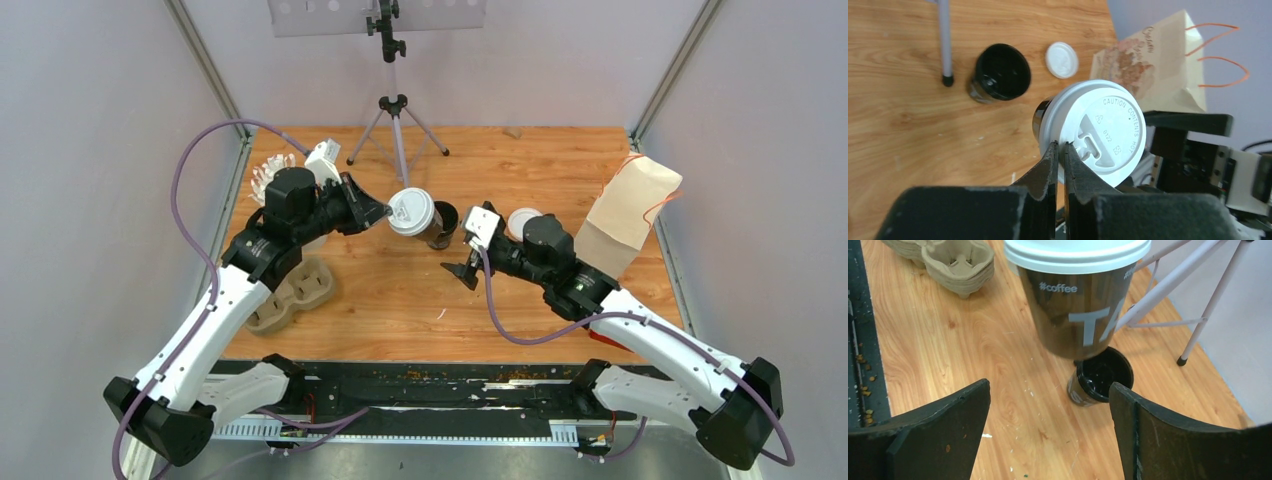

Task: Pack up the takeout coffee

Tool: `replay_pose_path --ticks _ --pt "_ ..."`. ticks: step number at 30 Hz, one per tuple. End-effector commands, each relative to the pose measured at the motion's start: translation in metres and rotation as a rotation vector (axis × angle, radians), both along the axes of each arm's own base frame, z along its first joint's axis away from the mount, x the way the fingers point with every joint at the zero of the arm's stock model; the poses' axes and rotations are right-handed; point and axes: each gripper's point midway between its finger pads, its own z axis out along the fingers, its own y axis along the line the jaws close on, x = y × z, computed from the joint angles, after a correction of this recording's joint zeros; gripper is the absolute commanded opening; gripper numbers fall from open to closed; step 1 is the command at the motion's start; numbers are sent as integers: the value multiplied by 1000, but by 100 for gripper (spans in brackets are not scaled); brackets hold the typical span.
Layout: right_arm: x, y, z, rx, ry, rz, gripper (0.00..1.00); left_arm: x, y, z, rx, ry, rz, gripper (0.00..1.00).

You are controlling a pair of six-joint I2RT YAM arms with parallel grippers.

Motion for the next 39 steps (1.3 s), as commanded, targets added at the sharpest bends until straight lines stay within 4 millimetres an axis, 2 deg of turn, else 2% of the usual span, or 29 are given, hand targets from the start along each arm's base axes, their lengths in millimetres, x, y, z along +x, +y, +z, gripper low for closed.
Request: replay_pose_path --ticks 1,6,13,17,22,29,37,39 --pt "-14 -10 8 24 44 -10 88 19 26 -5 202 -65 95 11" --pt "-15 -23 14 17 53 -64 88 40 46 -25 378 -42 165 11" --pt "-22 -23 38 66 87 -58 88 77 63 -61 517 7 241 11" --pt "-22 -23 36 53 98 -59 88 97 61 -78 494 29 218 11" --pt "-21 -24 29 33 112 -67 88 118 71 -99 504 63 233 11" --pt "-16 -22 25 21 133 -87 89 134 79 -130 522 129 214 13" --pt "-8 -19 21 6 161 -116 89 146 80 -153 552 141 185 14" --pt "-6 -21 17 -6 173 -136 89 147 82 -156 564 141 187 18"
